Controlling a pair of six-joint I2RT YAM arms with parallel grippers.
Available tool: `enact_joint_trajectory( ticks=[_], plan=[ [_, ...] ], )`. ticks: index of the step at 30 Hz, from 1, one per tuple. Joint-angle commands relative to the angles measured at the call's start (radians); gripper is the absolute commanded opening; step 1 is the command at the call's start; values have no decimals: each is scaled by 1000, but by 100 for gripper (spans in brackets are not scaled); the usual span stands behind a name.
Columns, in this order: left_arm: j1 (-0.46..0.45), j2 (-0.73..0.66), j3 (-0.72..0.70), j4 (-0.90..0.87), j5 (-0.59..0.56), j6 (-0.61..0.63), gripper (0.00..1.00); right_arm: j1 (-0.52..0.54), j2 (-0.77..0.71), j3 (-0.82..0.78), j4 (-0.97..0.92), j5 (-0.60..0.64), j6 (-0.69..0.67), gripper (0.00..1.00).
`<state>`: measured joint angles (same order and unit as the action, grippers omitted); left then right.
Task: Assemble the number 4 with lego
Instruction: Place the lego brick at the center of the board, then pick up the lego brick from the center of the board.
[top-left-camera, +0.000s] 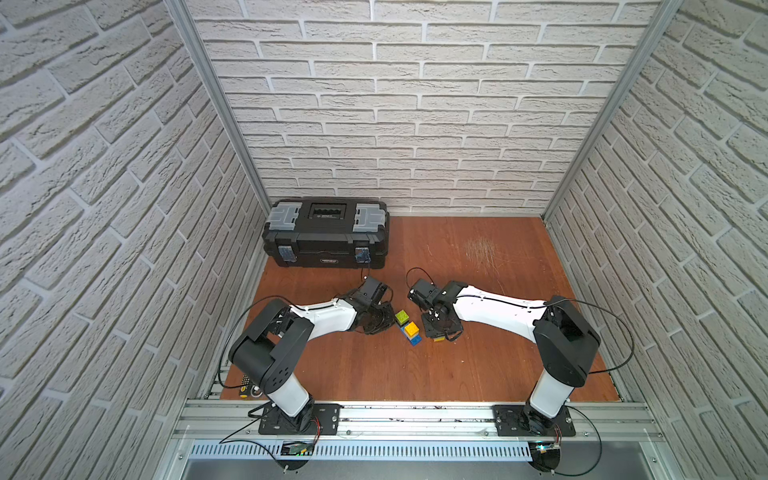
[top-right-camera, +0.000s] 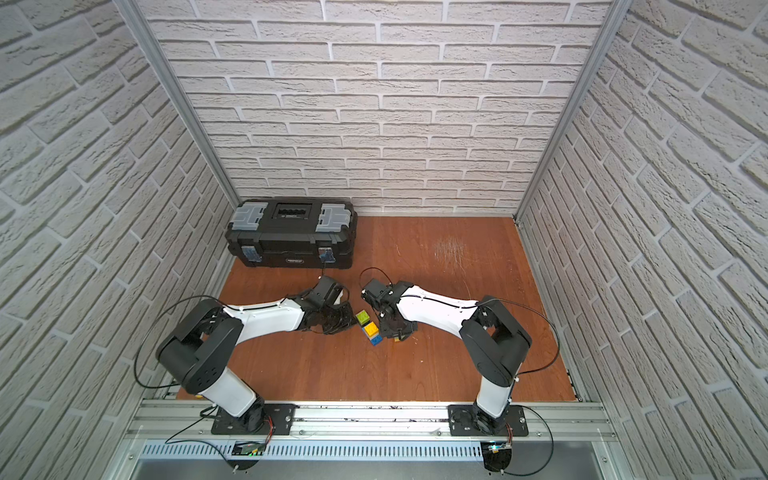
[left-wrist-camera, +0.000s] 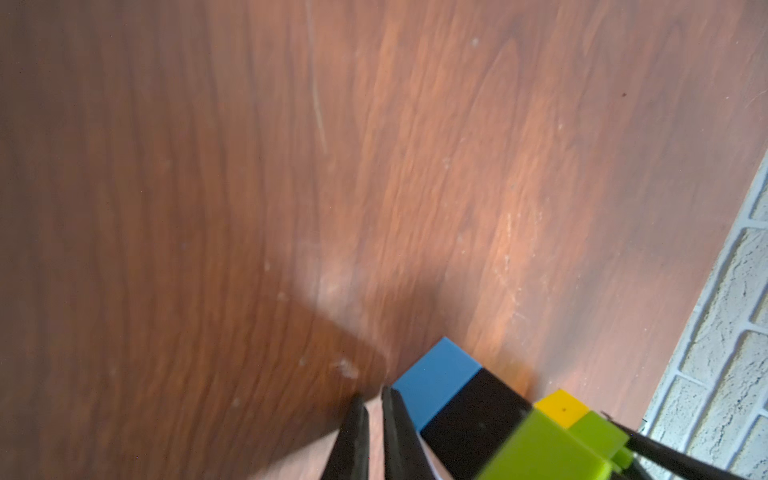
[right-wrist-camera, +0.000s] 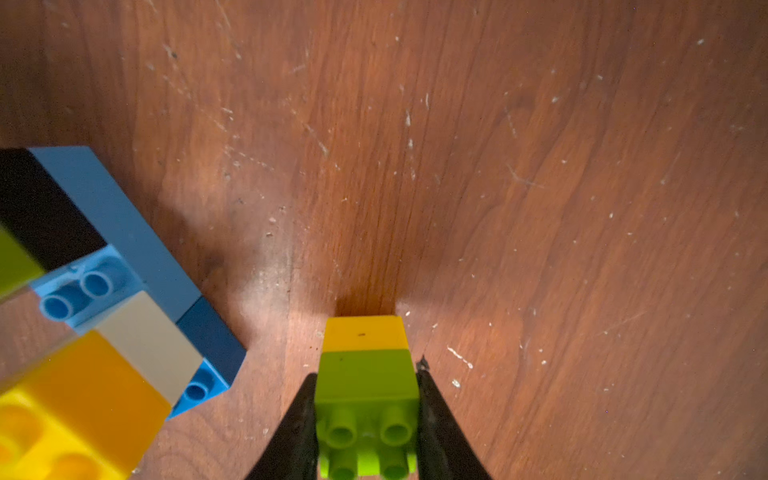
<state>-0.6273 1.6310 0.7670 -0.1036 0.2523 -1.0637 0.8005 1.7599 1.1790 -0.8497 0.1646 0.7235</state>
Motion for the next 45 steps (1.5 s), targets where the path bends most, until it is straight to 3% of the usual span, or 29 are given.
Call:
enact_joint_trajectory(
  ticks=[1, 7, 13, 20, 24, 29, 36, 45],
  plan=[
    [9, 35, 18, -6, -4, 33, 12, 9, 4, -26, 29, -9, 30, 12],
    [6, 67, 14, 24, 24, 24, 12, 11, 11, -38, 37, -9, 38, 17],
    [-4, 75, 9, 40, 37, 25, 12, 15, -10, -14, 6, 3, 39, 41],
    [-13, 78, 10, 53, 47, 17, 11, 96, -88, 126, -180, 183, 72, 59],
    [10, 14, 0, -35, -18, 15, 10, 153, -57, 206, -193, 145, 59, 63],
    [94, -185, -61, -174, -116, 20, 11, 197, 35, 300, -141, 51, 24, 65],
    [142, -352, -134, -272, -110, 43, 13, 194, 177, 413, -165, 22, -11, 64],
    [142, -390, -182, -258, -89, 22, 13, 176, 205, 409, -175, 52, -18, 62]
  ],
)
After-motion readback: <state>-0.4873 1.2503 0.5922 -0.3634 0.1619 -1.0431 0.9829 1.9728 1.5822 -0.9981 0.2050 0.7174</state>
